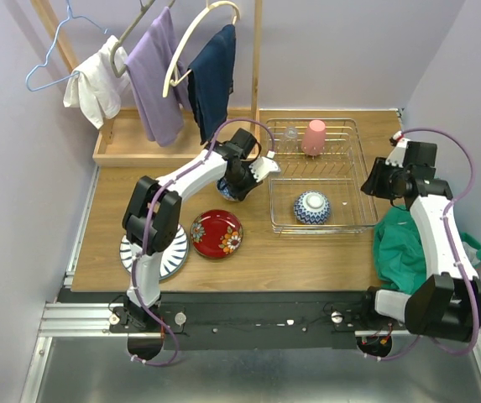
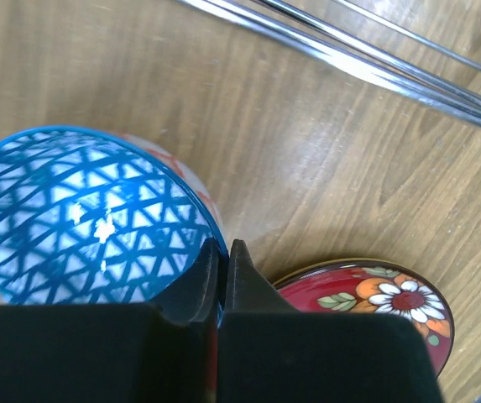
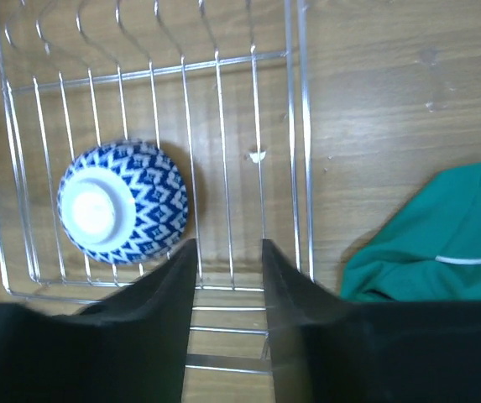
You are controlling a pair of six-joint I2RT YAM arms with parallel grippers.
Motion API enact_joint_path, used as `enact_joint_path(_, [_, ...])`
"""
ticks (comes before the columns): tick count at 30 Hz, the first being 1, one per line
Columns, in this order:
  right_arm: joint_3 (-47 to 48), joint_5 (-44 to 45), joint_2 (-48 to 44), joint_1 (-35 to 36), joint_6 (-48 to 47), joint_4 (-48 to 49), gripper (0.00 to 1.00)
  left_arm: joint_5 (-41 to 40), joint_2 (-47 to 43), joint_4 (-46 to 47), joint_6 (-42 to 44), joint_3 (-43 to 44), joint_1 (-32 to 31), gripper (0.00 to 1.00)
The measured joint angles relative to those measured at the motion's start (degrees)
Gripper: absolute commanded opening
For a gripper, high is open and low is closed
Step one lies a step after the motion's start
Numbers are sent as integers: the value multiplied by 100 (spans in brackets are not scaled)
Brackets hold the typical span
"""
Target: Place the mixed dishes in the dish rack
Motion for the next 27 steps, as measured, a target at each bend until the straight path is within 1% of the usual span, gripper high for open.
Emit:
enact_joint_path(1, [7,-39,70,20,15,-20,15,-2,-59,39,-13,-2,11,0])
enact_joint_path(3, [50,-157,330,129,-9,-57,1,-7,-138,114,-48,-20,39,0])
enact_joint_path(7, [74,-238,610,470,-83,-81,1,2,-262,149,-114,-107,22,0])
enact_joint_path(11, [74,-203,782,1174,-219,-87,1,31,-507,26,-238,-162,0,0])
enact_joint_path(14, [74,-155,968,1506,-337,-85,1,35,-850,-42,-317,-164,0,0])
enact_joint_path(20, [195,151,1554,1589,-551,-101,1,157,-1554,-144,-426,-68,0,0])
enact_joint_path(24, [284,295,1773,1657,-625,-105,1,269,-1840,-144,-516,4,0,0])
enact_joint_path(27, [319,367,1878,1845,-651,-105,1,310,-1980,-144,-560,24,0,0])
